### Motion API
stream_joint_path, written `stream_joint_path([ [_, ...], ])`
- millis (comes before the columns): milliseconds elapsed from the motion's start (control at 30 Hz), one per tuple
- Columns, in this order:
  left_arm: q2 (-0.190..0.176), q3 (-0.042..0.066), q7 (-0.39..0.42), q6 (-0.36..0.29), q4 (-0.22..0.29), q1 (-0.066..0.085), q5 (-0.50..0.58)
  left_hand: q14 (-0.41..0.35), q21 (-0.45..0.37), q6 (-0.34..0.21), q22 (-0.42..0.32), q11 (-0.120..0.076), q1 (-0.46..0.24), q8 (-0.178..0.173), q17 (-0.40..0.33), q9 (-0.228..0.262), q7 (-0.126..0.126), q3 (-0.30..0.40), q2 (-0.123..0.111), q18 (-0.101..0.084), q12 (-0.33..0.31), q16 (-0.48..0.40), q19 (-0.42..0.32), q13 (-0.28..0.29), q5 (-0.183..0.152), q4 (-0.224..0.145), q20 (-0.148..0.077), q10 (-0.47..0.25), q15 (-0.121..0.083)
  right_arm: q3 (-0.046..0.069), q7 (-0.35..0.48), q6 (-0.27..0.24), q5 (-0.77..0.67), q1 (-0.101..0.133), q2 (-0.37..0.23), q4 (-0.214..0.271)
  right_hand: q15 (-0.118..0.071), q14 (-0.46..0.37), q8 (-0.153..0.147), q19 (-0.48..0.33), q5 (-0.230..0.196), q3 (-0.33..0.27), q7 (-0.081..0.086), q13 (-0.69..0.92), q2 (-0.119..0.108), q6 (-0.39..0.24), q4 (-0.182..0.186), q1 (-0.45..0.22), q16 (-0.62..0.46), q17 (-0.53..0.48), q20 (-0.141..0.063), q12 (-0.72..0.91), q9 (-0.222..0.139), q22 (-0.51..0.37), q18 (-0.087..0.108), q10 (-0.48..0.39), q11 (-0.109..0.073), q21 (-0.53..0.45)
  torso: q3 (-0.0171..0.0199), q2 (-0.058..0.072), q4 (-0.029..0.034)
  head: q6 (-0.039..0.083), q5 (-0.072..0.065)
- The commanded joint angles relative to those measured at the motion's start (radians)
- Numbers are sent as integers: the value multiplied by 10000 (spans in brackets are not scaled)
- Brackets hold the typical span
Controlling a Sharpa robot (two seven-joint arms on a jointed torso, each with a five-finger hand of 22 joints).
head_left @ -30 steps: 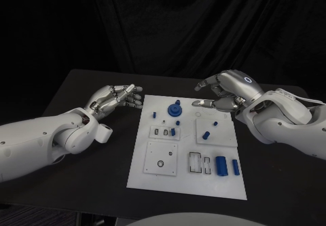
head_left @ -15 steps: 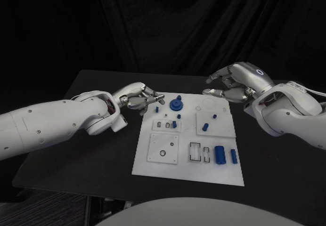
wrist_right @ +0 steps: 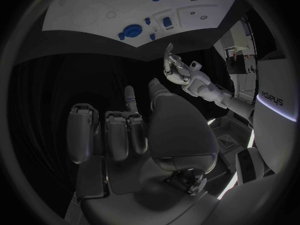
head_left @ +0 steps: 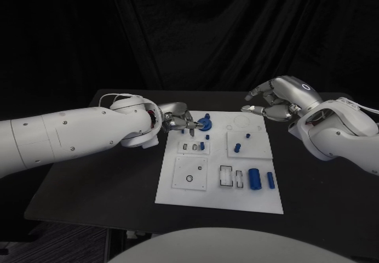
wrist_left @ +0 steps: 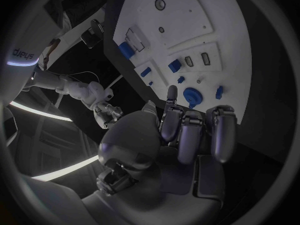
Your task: Assemble the parts on the task board
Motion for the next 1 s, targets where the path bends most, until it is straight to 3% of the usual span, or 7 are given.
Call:
stream_joint_path([
  [33, 284, -1, -1523, 842, 70, 68, -480, 914, 138, -367, 1038, -1003, -310, 968, 2627, 1457, -170, -103, -24, -195, 1182, 63, 326, 3050, 153, 19, -153, 1945, -339, 6, 137, 34, 23, -53, 51, -50, 61, 953, -42, 485, 24, 64, 5, 2635, 105, 86, 22, 39, -58, 2206, 55, 25, -14, 2198, -146, 1059, 70, 35, 95, -54, -82, 2, -4],
  [167, 634, -1, -2059, 1058, 137, 103, -504, 914, 187, -760, 1245, -1204, -340, 2095, 2627, 3324, -318, -122, -145, -243, 1182, 63, 514, 3050, 333, 19, -312, 1945, -513, 6, 214, -52, 23, -121, 66, -99, 75, 954, -51, 490, 26, 66, 11, 2635, 79, 127, -22, 193, -61, 2200, 73, 25, -34, 2198, -144, 1059, 86, 39, 115, -64, -80, 2, -49],
  [267, 855, -1, -2487, 1270, 150, 113, -512, 914, 163, -988, 1235, -1232, -564, 2345, 2627, 4075, -348, -204, -129, -240, 1182, 63, 518, 3050, 340, 14, -365, 1945, -549, 6, 258, -113, 23, -168, 48, -105, 88, 953, -52, 490, 33, 71, 20, 2635, 75, 156, -32, 279, -63, 2196, 84, 25, -44, 2196, -143, 1059, 103, 35, 120, -63, -89, 2, -28],
  [600, 1358, -4, -3617, 2052, 16, 108, -520, 914, 111, -1029, 1188, -1234, -1057, 2254, 2627, 4615, -355, -515, -157, -227, 1182, 63, 512, 3050, 305, -12, -377, 1945, -559, 6, 316, -146, 23, -246, 45, -189, 101, 952, -61, 493, 47, 72, 32, 2635, 55, 181, -45, 385, -68, 2189, 98, 25, -59, 2196, -143, 1059, 116, 39, 167, -36, -208, 2, 3],
  [733, 1424, -5, -3731, 2052, -11, 103, -520, 914, 110, -1012, 1206, -1256, -983, 2223, 2627, 4726, -375, -493, -148, -231, 1182, 63, 537, 3050, 379, -55, -393, 1945, -582, 6, 307, -106, 23, -272, 36, -200, 104, 949, -60, 492, 59, 73, 35, 2635, 64, 191, -34, 392, -81, 2172, 101, 25, -61, 2196, -142, 1059, 119, 38, 150, -42, -181, 2, -138],
  [933, 1441, -5, -3812, 1934, -17, 99, -521, 914, 113, -790, 1265, -1355, -907, 2374, 2627, 5244, -487, -474, -118, -246, 1182, 63, 619, 3050, 420, -41, -477, 1945, -672, 6, 280, -61, 23, -298, 20, -208, 105, 948, -60, 490, 65, 72, 37, 2635, 70, 196, -24, 390, -82, 2171, 103, 25, -63, 2194, -141, 1059, 121, 32, 216, -55, -192, 2, -204],
  [1000, 1434, -5, -3834, 1949, -20, 98, -521, 914, 109, -716, 1276, -1401, -902, 2440, 2627, 5473, -535, -482, -120, -249, 1182, 63, 640, 3050, 420, -39, -518, 1945, -716, 6, 259, -31, 23, -304, 22, -217, 105, 948, -60, 490, 65, 72, 37, 2635, 70, 196, -24, 390, -82, 2171, 103, 25, -63, 2194, -141, 1059, 121, 32, 203, -53, -188, 2, -194],
])
